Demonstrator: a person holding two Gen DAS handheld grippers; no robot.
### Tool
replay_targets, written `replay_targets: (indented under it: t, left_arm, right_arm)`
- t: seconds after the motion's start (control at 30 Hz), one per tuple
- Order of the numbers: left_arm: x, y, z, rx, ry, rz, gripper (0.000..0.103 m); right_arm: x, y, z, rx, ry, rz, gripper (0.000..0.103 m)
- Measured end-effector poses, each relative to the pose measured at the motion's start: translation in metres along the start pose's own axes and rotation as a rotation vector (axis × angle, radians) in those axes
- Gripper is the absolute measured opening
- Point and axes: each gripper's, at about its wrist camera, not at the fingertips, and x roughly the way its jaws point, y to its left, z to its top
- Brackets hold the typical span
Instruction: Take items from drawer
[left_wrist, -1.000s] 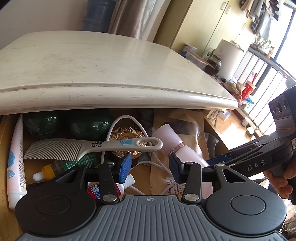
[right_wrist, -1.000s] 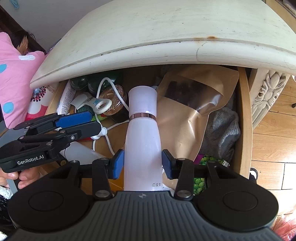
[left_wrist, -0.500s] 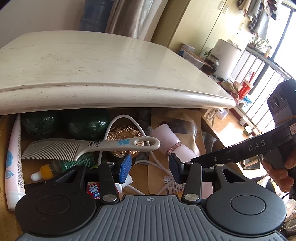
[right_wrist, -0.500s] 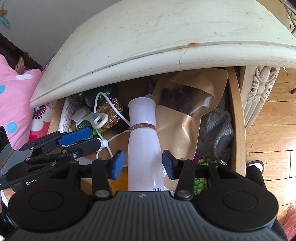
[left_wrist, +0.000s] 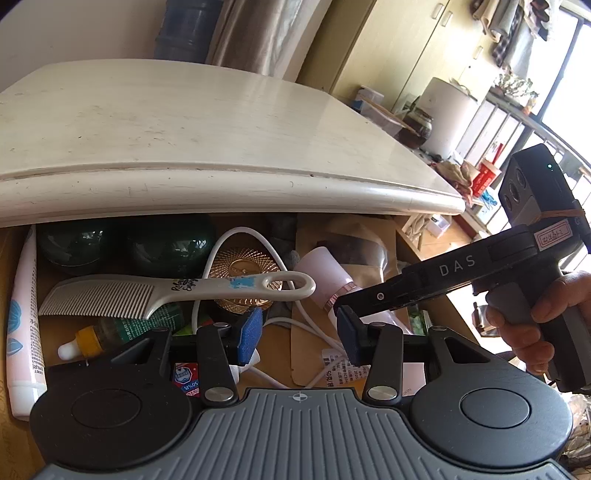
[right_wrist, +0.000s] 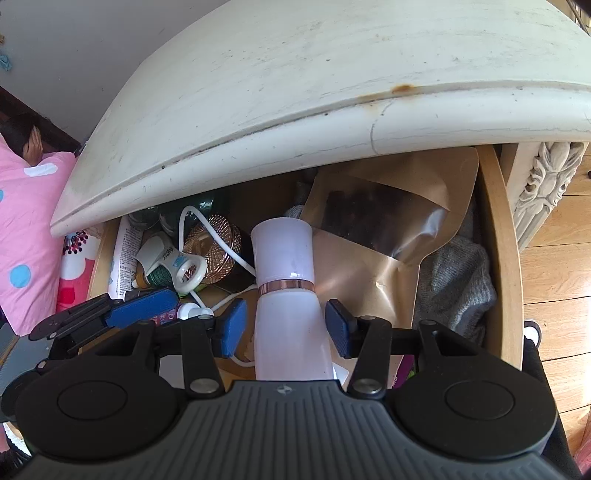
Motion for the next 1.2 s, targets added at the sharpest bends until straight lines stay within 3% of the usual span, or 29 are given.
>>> replay_targets:
  t: [0.43,0.5,0.57,1.2]
  left_arm:
    - [0.0,-0.003,-0.001,0.003,0.005,-0.002,0.046]
    - [0.001,-0.004,-0.002,0.005,0.008,-0.003,0.046]
    - [0.001,-0.004,-0.001,0.008,0.011,-0.003,0.046]
    - [0.005,-0.003,-0.001,-0.002,0.035,0.005,0.046]
  right_arm:
    - [0.005,0.01,0.001,-0.067,0.014,-0.025,0.051]
    - [0.005,0.012,0.0,-0.089,0.007,-0.043,0.043]
    - [0.003,0.011,-0.003,-0.1,-0.006,-0.039,0.043]
    - [-0.024,-0.036,-0.018,0.036,-0.14,0.132,0.042]
